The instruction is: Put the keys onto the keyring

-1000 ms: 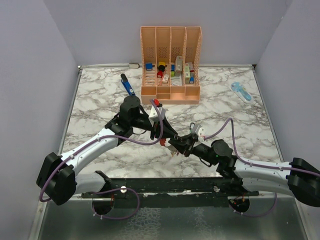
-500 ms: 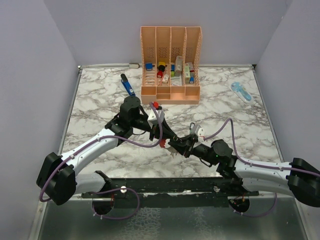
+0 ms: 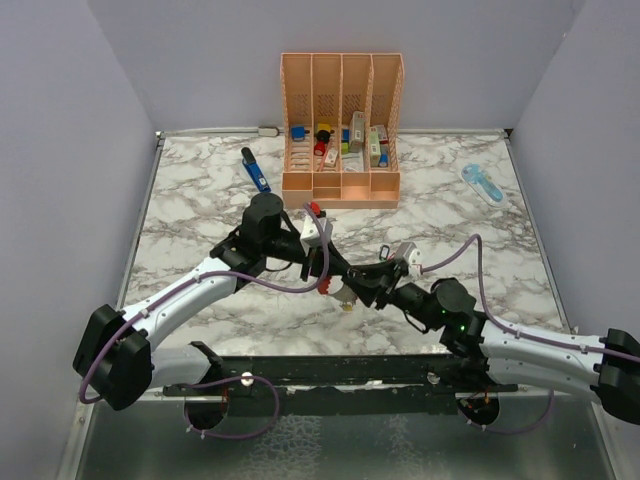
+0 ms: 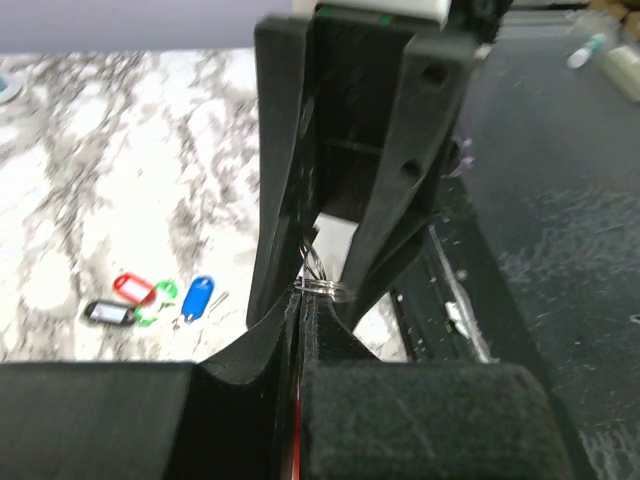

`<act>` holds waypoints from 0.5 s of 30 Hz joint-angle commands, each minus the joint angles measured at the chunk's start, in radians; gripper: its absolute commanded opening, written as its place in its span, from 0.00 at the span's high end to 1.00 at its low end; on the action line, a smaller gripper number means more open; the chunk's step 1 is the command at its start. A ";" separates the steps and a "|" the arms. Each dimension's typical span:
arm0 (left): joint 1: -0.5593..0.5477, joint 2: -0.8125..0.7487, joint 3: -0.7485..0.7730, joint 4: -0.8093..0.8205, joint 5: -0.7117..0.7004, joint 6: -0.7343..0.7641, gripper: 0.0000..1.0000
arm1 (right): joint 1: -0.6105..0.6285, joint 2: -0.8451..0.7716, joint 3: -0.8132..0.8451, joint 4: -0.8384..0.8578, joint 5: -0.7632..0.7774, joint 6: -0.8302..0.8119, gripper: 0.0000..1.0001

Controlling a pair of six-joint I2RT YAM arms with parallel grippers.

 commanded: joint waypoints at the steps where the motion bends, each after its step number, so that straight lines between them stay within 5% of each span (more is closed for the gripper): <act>1: -0.003 0.001 0.014 -0.119 -0.145 0.113 1.00 | -0.007 -0.052 0.032 -0.100 0.108 0.033 0.62; 10: -0.001 -0.002 0.042 -0.234 -0.363 0.222 1.00 | -0.007 -0.096 0.075 -0.296 0.249 0.102 0.43; 15: 0.000 -0.006 0.044 -0.233 -0.398 0.214 1.00 | -0.007 -0.112 0.104 -0.369 0.301 0.118 0.42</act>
